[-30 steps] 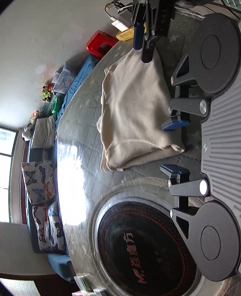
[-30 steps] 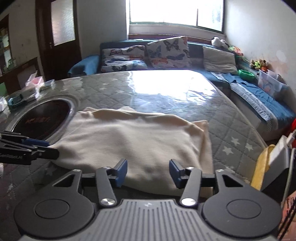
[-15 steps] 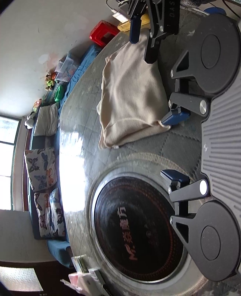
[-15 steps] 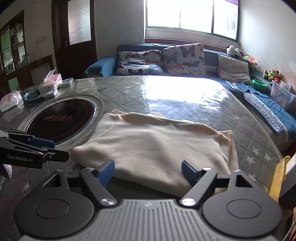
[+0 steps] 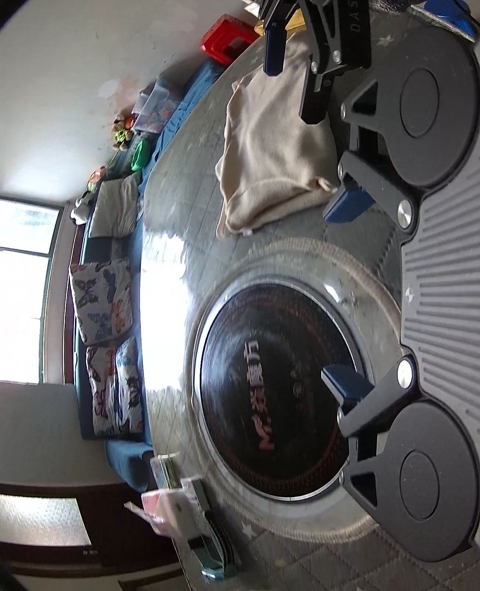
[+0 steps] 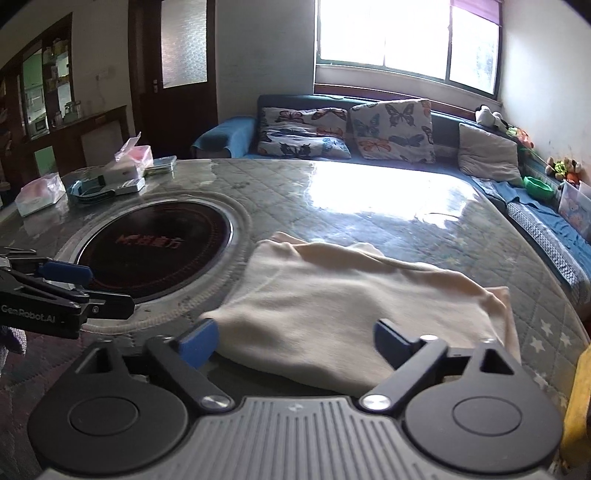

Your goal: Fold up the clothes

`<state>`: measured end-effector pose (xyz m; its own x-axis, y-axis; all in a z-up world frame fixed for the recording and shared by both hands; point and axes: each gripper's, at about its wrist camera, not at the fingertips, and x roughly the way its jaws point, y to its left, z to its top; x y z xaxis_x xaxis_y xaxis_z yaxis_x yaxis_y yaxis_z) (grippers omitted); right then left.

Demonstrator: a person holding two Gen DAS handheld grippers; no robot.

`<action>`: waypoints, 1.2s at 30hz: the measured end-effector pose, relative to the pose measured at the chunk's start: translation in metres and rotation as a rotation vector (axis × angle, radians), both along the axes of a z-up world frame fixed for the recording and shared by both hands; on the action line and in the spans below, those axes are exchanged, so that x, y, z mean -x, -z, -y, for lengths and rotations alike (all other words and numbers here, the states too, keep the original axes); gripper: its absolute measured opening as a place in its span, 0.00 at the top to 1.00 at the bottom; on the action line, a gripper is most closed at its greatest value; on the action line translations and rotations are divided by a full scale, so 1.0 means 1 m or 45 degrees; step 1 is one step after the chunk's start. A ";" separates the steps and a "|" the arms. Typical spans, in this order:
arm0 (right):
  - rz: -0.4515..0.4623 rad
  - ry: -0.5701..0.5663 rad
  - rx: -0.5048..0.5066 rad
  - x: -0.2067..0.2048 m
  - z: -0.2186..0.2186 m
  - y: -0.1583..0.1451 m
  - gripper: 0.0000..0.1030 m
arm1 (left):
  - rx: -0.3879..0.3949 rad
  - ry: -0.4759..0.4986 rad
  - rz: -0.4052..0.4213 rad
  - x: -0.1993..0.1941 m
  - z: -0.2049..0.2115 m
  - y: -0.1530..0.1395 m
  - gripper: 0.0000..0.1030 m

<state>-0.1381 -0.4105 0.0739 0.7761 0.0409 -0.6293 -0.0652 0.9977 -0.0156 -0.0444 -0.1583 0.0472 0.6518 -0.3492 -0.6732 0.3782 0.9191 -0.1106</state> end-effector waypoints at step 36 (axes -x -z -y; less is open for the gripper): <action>0.001 -0.014 0.000 0.012 -0.037 0.010 0.00 | -0.055 -0.086 0.084 0.028 -0.024 0.001 0.00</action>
<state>-0.1501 -0.3733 0.0641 0.7759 0.0492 -0.6289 -0.0761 0.9970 -0.0159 -0.0722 -0.1343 0.0458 0.7163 -0.2746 -0.6415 0.3206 0.9460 -0.0470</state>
